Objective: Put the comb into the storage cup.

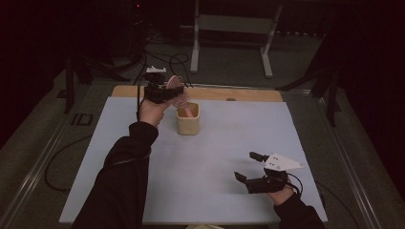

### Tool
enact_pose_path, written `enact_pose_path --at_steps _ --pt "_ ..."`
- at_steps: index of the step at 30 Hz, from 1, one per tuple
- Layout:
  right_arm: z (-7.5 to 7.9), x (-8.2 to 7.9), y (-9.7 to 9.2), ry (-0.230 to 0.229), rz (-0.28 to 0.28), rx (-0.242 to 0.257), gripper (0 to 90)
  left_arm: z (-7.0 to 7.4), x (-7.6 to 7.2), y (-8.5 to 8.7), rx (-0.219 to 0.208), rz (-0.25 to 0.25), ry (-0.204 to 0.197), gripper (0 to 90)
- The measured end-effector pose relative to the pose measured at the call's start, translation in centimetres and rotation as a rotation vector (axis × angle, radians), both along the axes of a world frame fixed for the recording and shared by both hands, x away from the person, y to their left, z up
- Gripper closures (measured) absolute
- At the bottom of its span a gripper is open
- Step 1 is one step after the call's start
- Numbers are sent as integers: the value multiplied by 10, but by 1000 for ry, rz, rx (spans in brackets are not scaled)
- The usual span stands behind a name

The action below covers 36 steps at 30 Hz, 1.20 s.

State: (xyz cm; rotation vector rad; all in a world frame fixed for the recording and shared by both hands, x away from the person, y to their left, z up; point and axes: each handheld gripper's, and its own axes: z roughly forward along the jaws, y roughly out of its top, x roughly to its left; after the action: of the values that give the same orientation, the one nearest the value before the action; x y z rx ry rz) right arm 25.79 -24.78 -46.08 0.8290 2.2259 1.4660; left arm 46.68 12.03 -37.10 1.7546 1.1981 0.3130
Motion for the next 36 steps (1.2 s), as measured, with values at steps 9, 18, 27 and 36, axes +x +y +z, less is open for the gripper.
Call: enact_pose_path --at_steps 9,18,27,36 --pt "0 0 0 1 0 0 97 -11 2 2 -25 8 21 649" --pt "0 0 0 5 1 3 97 -18 4 6 -40 13 38 648" --pt "0 0 0 6 0 0 97 -25 5 9 -56 16 52 646" --pt "0 0 0 7 0 2 97 -28 4 14 -53 23 41 630"
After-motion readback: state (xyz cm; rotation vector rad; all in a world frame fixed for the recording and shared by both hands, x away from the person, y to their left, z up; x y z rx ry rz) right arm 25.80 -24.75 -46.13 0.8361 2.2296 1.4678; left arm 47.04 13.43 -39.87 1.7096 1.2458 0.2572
